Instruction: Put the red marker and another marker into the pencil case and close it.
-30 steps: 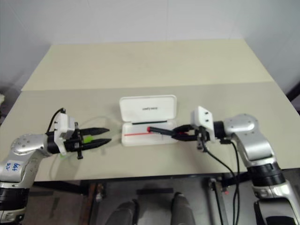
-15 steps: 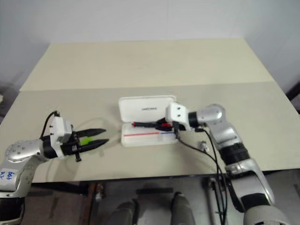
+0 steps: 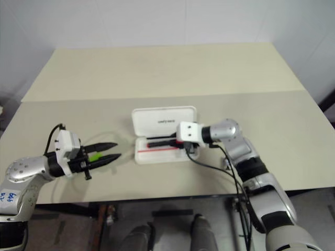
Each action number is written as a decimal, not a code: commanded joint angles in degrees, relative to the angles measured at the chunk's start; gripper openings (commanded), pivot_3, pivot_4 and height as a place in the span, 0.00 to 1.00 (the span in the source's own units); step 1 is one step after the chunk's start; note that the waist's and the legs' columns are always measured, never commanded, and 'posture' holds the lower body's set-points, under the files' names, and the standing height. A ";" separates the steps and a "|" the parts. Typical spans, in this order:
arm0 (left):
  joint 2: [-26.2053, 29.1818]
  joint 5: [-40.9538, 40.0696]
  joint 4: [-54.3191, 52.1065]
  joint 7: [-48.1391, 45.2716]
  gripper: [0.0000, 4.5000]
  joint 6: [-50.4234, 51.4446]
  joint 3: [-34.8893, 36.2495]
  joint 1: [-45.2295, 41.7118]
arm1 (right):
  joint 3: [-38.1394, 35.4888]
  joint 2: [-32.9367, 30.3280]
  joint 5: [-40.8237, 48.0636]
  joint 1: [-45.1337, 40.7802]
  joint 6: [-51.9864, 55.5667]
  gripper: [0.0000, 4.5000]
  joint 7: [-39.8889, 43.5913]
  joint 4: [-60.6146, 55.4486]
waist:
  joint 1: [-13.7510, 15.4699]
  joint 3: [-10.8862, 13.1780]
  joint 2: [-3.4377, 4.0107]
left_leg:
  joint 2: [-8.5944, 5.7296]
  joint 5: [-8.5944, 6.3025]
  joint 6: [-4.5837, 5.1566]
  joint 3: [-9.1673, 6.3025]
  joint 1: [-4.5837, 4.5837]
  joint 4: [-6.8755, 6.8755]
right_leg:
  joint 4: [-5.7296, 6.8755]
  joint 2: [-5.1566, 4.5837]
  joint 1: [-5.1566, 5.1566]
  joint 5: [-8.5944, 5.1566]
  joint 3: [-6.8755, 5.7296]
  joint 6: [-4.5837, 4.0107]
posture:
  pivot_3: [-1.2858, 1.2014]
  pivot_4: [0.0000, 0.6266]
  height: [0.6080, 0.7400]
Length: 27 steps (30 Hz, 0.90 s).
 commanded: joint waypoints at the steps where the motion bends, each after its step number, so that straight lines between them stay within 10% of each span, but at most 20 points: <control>1: -0.12 -0.82 -2.35 0.23 0.41 -0.58 0.51 0.01 | -0.77 0.43 2.18 -0.78 1.00 0.68 1.37 -3.38 | 0.00 0.00 0.00 | 0.01 0.00 0.00 0.00 0.00 -0.01 | 0.00 0.01 0.00 0.00 0.00 0.00 | 0.52 0.24 1.00; 5: -0.23 -0.83 -2.38 0.22 0.41 -0.51 0.38 -0.16 | -1.89 1.33 4.77 -0.58 3.84 0.99 1.66 -6.01 | -0.01 0.00 0.00 | 0.02 0.00 0.00 0.00 0.00 -0.01 | 0.00 0.02 0.00 0.00 0.00 0.00 | 0.52 0.24 1.00; 14: 0.26 0.32 -3.18 2.35 0.41 -0.23 2.20 1.72 | -7.68 -2.88 28.57 7.75 28.50 0.99 11.74 -29.84 | 0.44 0.00 0.00 | 0.09 -0.03 -0.03 -0.08 -0.03 -0.01 | -0.03 0.08 0.01 -0.03 -0.02 -0.05 | 0.52 0.24 1.00; 27: 6.22 2.26 12.55 -5.97 0.41 -12.70 16.19 13.31 | -16.01 -14.40 32.20 13.34 35.78 0.99 8.12 -36.91 | 0.41 0.00 -0.01 | 0.57 -0.14 -0.13 0.07 0.08 0.02 | -0.20 0.48 -0.03 -0.13 -0.05 -0.41 | 0.52 0.24 1.00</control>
